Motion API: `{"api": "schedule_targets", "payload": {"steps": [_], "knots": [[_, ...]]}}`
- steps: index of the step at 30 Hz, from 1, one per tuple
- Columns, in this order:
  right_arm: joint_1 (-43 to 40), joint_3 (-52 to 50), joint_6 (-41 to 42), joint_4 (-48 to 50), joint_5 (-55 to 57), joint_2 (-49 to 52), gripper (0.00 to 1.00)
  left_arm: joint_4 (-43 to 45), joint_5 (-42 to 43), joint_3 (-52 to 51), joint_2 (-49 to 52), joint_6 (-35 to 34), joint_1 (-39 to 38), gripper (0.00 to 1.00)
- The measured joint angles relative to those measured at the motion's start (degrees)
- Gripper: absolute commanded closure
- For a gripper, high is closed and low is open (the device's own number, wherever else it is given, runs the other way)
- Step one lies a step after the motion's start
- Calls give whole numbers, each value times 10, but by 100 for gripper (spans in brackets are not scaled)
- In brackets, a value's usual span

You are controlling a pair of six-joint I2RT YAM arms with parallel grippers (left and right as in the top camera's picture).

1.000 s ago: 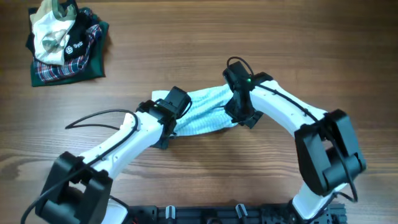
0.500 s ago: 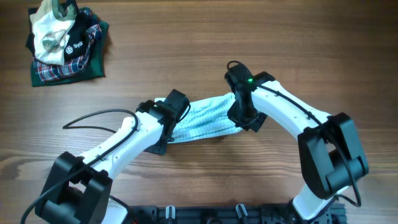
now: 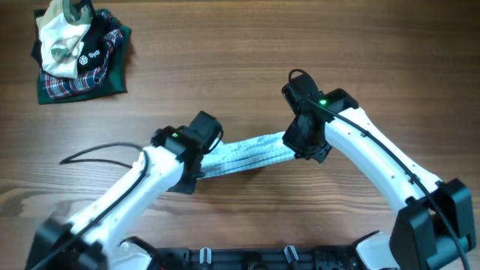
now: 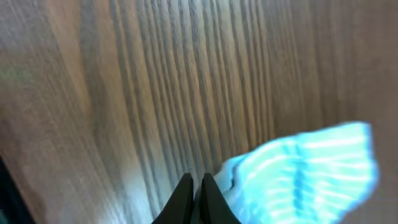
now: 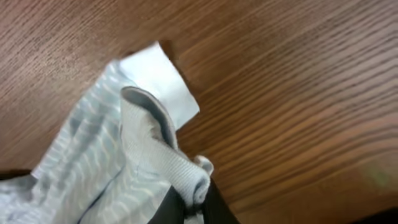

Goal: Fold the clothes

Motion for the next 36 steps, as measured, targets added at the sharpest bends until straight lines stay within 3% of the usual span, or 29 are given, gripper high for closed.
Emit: {"api": "schedule_targets", "payload": {"steps": [7,18,26,36], "knots": [[0,0,0,-11,-2,-6,96,12,-23,0,-54,3,0,96],[1,-115,0,34,-42,-8,96,49,-28,0,23,24,0,96],[1,-120,0,130,-38,-8,96,99,-59,0,25,28,0,96],[1,-136,14,157,9,-8,96,178,-70,0,113,28,0,96]]}}
